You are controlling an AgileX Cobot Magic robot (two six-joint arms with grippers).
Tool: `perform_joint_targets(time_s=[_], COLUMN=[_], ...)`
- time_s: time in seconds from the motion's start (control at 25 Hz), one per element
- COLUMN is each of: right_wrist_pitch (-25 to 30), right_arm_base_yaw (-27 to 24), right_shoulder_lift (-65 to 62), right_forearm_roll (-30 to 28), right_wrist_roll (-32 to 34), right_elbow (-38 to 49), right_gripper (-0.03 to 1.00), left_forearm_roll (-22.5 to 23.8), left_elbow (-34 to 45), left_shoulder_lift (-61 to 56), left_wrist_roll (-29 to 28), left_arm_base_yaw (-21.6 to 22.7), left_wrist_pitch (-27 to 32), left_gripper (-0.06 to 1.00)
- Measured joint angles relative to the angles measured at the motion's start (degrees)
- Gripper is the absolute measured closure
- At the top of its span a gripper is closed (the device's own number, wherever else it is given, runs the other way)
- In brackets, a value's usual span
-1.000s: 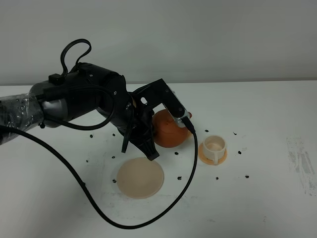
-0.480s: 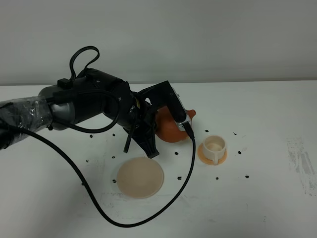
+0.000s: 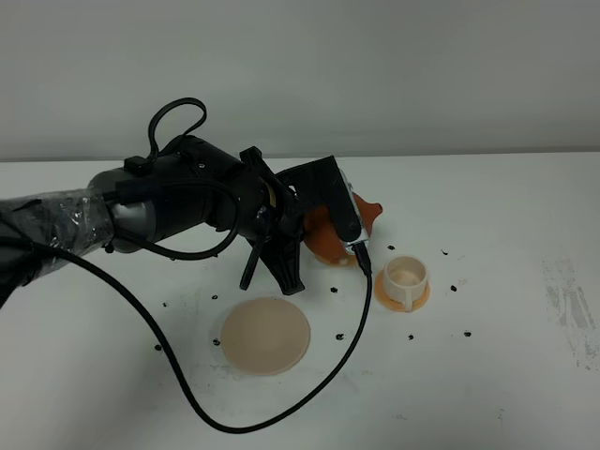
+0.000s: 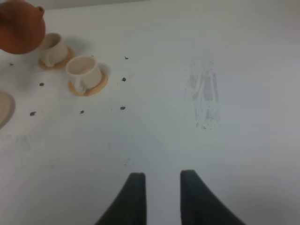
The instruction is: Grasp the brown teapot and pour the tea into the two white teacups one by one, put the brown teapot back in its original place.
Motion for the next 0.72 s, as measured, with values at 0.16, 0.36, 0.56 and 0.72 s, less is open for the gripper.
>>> perform_joint_targets(time_s=[0.16,0.36,0.56,0.72], right_wrist_pitch=[0.0,0.0,0.0,0.0], right_arm_base_yaw=[0.0,0.0,0.0,0.0], right_shoulder_lift=[0.0,0.0,0.0,0.0], right_forearm_roll=[0.0,0.0,0.0,0.0], right_wrist_roll=[0.0,0.0,0.0,0.0], right_elbow=[0.0,0.0,0.0,0.0], right_gripper=[0.76,0.76,0.76,0.76], left_forearm_roll=[0.0,0.0,2.9,6.7], left_elbow=[0.0,0.0,0.0,0.0], left_shoulder_lift=[0.0,0.0,0.0,0.8], left_wrist_roll=[4.1,8.2,8.9,9.0], left_arm_base_yaw=[-0.5,-1.0,-1.7,-2.4], left_wrist_pitch=[-0.1,-0.4,-0.4,-0.7], left_gripper=[0.82,0.82,0.82,0.82])
